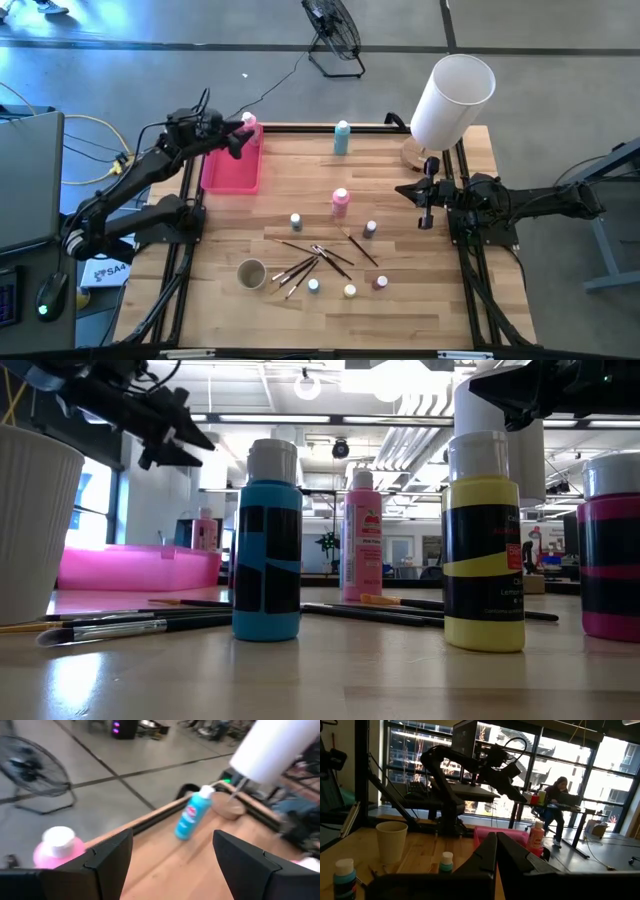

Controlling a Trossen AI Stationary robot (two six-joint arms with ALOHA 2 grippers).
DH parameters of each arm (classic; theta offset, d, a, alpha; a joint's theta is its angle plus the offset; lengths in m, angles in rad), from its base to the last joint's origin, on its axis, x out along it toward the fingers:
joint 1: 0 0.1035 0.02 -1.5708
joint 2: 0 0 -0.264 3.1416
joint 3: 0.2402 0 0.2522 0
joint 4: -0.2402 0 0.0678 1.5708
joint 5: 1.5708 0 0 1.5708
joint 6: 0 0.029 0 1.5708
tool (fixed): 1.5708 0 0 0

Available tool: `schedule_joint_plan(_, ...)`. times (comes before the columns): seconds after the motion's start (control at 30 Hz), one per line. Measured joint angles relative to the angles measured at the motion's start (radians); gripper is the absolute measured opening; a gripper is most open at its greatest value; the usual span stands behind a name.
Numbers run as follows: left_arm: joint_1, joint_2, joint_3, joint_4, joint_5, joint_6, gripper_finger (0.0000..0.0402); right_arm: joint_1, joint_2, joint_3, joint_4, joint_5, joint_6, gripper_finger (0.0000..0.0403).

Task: Pick & Place Paint Supplies
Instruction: Put the big light blue paint bottle into the pink bin

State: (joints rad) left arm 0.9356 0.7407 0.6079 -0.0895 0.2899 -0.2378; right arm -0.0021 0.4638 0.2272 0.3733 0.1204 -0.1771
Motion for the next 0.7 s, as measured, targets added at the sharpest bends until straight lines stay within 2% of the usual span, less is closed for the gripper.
schedule_joint_plan(0.27, 0.000, 0.003, 0.000, -0.025, 0.046, -0.035, 0.0274, 0.000, 0.000, 0.000, 0.000, 0.000, 0.000, 0.0003)
schedule_joint_plan(0.47, -0.010, 0.010, 0.000, 0.005, 0.136, -0.007, 0.0274, 0.000, 0.000, 0.000, 0.001, 0.000, 0.000, 0.0003)
schedule_joint_plan(0.6, -0.098, 0.032, 0.000, 0.097, 0.136, 0.018, 0.0274, 0.000, 0.000, 0.000, 0.003, 0.000, 0.000, 0.0003)
schedule_joint_plan(0.7, -0.185, 0.060, 0.000, 0.170, 0.072, 0.067, 0.0274, 0.000, 0.000, 0.000, 0.006, 0.000, 0.000, 0.0003)
